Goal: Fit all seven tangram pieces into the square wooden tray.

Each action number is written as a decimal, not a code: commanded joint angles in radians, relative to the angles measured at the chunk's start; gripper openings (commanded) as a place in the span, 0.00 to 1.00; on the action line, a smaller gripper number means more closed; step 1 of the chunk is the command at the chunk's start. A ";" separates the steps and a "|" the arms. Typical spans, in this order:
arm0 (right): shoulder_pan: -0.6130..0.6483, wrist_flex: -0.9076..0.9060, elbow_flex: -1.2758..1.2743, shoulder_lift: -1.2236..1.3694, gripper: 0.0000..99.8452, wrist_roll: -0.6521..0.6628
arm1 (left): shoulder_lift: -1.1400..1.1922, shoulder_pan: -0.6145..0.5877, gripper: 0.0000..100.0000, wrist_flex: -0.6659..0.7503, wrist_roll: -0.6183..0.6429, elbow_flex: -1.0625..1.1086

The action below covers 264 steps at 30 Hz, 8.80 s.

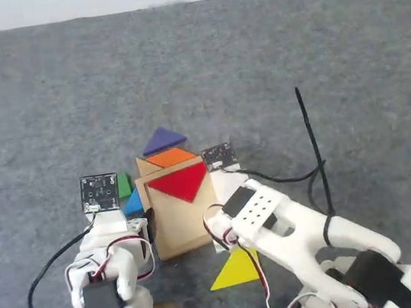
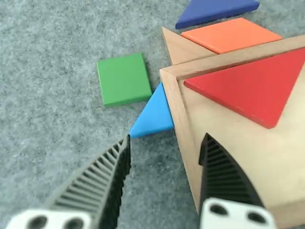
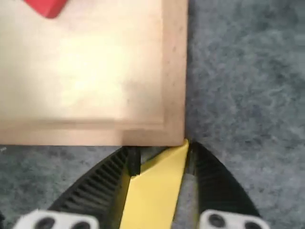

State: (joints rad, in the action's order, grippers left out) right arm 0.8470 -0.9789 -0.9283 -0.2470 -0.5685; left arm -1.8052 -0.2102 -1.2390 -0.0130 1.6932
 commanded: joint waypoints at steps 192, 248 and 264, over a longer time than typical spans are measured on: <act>0.450 -0.097 -0.292 -0.328 0.32 1.217 | -0.018 -0.002 0.23 -0.005 -0.005 -0.010; -0.182 -0.171 0.431 0.136 0.19 1.137 | -0.018 -0.002 0.23 -0.005 -0.005 -0.010; -0.067 -0.150 0.519 0.157 0.18 0.832 | -0.018 -0.002 0.23 -0.005 -0.005 -0.010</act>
State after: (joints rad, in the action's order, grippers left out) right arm 0.7488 -1.1446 -0.4726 -0.0813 0.3368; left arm -1.8052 -0.2102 -1.2390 -0.0130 1.6932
